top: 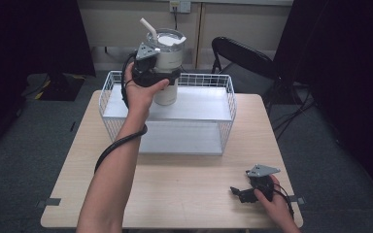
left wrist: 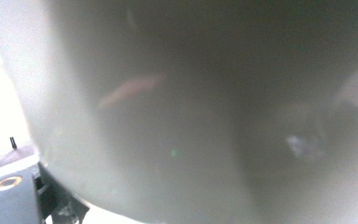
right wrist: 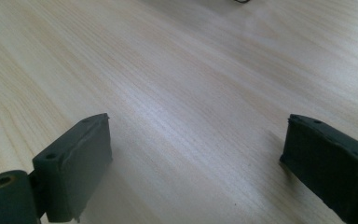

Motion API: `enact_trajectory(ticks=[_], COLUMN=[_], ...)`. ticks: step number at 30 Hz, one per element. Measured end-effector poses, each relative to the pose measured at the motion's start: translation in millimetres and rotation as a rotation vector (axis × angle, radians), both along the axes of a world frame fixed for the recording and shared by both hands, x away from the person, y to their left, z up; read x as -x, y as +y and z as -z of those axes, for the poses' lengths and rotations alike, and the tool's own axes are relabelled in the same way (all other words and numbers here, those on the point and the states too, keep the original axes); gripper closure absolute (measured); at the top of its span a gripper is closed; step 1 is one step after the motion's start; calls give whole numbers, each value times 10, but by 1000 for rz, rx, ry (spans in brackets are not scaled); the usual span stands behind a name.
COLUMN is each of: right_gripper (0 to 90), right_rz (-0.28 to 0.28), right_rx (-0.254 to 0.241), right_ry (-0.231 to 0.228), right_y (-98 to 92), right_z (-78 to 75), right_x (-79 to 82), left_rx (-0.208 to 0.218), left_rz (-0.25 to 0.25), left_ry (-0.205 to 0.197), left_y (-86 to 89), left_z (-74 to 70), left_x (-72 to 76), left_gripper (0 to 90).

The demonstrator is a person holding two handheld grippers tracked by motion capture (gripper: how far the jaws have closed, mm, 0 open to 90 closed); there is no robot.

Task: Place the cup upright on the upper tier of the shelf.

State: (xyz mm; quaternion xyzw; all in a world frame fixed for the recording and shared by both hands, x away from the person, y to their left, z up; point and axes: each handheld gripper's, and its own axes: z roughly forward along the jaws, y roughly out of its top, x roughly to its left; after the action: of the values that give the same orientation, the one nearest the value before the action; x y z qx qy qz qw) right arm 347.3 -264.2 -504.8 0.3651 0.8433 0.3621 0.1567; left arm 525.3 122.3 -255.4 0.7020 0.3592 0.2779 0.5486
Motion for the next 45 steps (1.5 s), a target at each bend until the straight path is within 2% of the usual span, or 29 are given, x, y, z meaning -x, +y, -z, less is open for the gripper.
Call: enact_trajectory(ticks=[4,11,16,26,28,31,33,34,35,36,39,42,45], right_gripper=[75,75,75,75,75,75,75,76,76,75,75,75,75], right_rz=[1,1,0,0,0,0,0,1,0,0,0,0,1], right_rx=[0,0,0,1,1,1,1,1,1,1,1,1,1], right_ry=[1,1,0,0,-1,-1,-1,0,-1,-1,-1,-1,0], right_y=[1,1,1,0,0,0,0,0,0,0,0,0,0], right_z=[-1,0,0,0,0,1,0,0,0,0,0,1,0], right_x=[1,2,1,2,2,3,3,3,3,3,3,4,4], left_rx=[22,26,6,20,-7,-10,-8,-17,-8,3,-10,11,-2], left_rz=[9,10,15,11,10,3,1,0,-4,-2,-7,3,1], left_ry=[3,-9,-18,-24,-41,-44,-36,-16,18,22,-2,8,14], left_y=[54,51,64,53,55,50,53,58,58,65,68,89,87], left_z=[18,39,49,82,105,110,111,114,139,155,170,182,173], left_x=[16,41,42,59,71,79,81,79,72,73,103,98,107], left_gripper=[96,95,95,94,89,87,87,88,86,86,90,91,91])
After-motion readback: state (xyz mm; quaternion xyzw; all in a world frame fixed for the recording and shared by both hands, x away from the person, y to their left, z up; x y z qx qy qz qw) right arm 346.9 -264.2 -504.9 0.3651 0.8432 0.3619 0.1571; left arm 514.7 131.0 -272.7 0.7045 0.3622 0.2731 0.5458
